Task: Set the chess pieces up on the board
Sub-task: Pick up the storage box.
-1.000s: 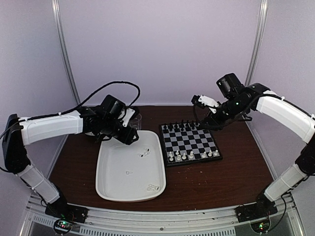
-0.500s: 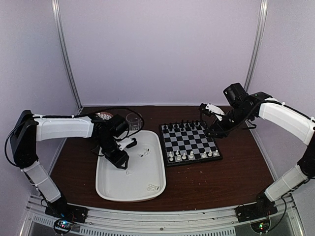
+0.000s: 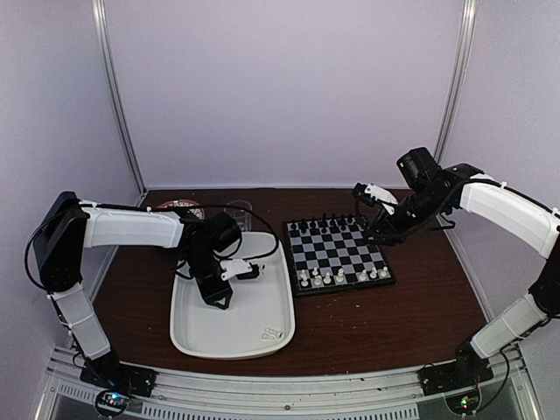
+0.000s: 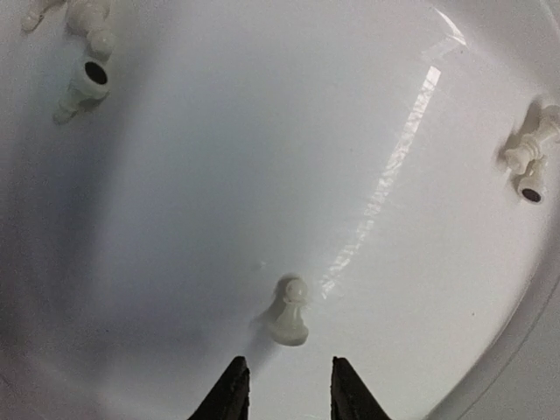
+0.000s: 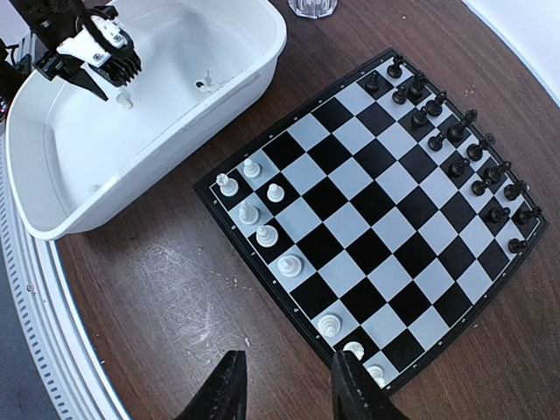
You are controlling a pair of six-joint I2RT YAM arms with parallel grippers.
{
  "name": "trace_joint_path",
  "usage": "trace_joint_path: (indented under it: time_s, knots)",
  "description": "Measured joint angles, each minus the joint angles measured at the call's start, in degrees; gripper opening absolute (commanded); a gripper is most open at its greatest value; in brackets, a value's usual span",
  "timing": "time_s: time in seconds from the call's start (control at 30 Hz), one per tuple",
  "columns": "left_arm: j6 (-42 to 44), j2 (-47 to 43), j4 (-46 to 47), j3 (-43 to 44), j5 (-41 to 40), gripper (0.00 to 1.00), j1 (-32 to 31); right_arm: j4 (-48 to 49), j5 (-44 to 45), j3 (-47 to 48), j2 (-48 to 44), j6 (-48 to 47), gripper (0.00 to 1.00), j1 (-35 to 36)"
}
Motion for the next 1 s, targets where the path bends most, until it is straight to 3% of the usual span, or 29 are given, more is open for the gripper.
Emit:
trace_joint_path:
  time_s: [0.73,1.0]
  knots:
    - [5.2,4.6,3.6,-0.3,-4.0,0.28,-2.1,0.2,-0.1,-0.1,0.0,-0.9,0.37,-0.3]
    - [5.3,4.6,3.7,-0.3,-4.9,0.16,-2.3,0.3,-0.1,-0.1,0.0,-0.9,0.36,-0.3]
